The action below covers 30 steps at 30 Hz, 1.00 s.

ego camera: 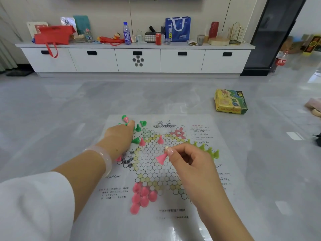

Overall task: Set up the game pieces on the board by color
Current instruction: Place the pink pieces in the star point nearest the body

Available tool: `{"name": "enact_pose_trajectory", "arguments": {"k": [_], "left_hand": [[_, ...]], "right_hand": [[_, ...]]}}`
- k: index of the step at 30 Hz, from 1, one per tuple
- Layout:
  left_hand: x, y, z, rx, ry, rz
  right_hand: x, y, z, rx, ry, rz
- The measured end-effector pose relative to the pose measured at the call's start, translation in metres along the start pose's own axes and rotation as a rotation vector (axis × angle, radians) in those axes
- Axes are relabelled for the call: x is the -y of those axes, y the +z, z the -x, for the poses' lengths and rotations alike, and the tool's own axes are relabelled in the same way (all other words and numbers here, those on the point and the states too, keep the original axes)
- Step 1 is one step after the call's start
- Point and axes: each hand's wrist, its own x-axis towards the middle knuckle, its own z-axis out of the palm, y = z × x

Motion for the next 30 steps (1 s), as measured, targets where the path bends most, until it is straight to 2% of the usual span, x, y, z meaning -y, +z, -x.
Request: {"name": "enact_pose_trajectory", "arguments": {"k": [7,11,16,23,24,25,26,28,30], "left_hand": [[0.005,0.002,0.003,-0.023,0.049,0.126],[0.016,0.006,-0.004,-0.028,0.036,0.302],[0.025,-0.015,0.008,-0.068,0.159,0.470],[0.041,-0.027,0.021,-0.076,0.107,0.662],[0.041,-0.028,0.023,-0.099,0.071,0.777],[0.039,-0.031,0.025,-0.114,0.011,1.005],[0.037,-0.034,0.030,-0.099,-0.071,1.336],[0.035,-0.041,0.049,0.048,-0.191,2.037],[0.031,-0.042,0.080,0.260,-0.157,2.466]], "right_hand": [[0.000,0.000,0.001,-0.007,0.009,0.001],[-0.001,-0.001,-0.001,-0.016,0.015,-0.004],[-0.004,-0.001,-0.002,-0.030,0.020,-0.009],[-0.005,0.003,0.001,-0.012,0.017,-0.003],[-0.005,0.003,0.001,-0.015,0.019,-0.003],[-0.005,0.003,0.001,-0.019,0.023,-0.002],[-0.005,0.003,0.000,-0.024,0.027,-0.001],[-0.005,0.002,0.000,-0.038,0.036,0.000],[-0.006,0.003,-0.001,-0.052,0.051,0.000]]}}
